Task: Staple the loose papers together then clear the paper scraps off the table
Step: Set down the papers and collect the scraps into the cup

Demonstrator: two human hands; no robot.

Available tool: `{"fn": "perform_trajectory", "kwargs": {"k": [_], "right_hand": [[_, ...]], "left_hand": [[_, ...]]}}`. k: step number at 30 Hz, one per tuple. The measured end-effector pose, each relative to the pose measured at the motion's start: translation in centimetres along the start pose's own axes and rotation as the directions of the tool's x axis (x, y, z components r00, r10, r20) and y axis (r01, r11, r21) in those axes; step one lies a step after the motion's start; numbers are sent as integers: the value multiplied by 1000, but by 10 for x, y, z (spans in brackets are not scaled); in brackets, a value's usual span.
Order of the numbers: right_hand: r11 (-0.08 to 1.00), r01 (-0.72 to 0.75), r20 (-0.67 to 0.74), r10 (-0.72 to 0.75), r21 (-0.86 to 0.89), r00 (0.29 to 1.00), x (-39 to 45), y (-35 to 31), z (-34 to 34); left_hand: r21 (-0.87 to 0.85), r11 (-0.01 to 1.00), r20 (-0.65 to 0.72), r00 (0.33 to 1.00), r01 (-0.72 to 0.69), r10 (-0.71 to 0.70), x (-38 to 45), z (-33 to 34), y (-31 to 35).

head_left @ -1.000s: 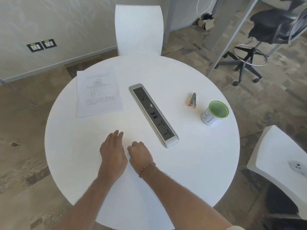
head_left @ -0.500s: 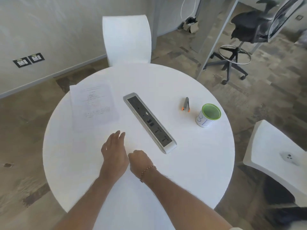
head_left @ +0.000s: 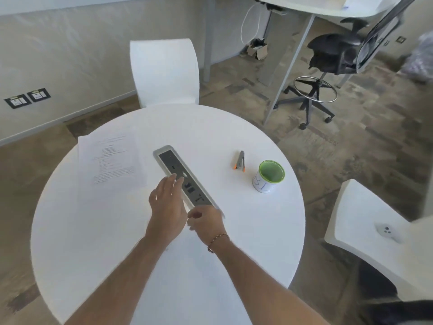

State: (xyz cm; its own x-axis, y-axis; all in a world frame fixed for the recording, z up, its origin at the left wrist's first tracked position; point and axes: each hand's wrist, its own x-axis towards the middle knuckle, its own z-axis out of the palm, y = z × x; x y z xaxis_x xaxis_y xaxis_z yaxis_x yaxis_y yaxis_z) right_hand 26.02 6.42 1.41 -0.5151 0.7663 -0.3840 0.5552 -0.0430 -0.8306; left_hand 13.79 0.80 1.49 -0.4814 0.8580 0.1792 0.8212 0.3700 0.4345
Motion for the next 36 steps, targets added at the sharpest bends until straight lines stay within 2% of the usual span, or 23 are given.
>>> {"fn": "perform_trajectory", "kwargs": {"k": [8, 11, 14, 21, 27, 36], "right_hand": [[995, 10, -301, 21, 102, 954, 35, -2, -143], [999, 0, -398, 16, 41, 917, 53, 0, -189], [994, -40, -505, -16, -100, 863, 78, 9, -218], [972, -101, -443, -4, -214, 896, 112, 29, -240], [922, -106, -398, -56, -373, 916, 124, 38, -239], [889, -62, -366, -122, -454, 923, 129, 40, -239]], "left_hand": [[2, 995, -46, 994, -101, 101, 30, 18, 68], [13, 994, -33, 993, -111, 112, 39, 27, 88], [-16, 993, 1, 993, -119, 119, 48, 38, 100], [-36, 996, 63, 995, -78, 81, 51, 54, 105], [-24, 999, 17, 999, -49, 49, 52, 57, 96], [-31, 1000, 0, 1000, -3, 3, 44, 59, 90]]}}
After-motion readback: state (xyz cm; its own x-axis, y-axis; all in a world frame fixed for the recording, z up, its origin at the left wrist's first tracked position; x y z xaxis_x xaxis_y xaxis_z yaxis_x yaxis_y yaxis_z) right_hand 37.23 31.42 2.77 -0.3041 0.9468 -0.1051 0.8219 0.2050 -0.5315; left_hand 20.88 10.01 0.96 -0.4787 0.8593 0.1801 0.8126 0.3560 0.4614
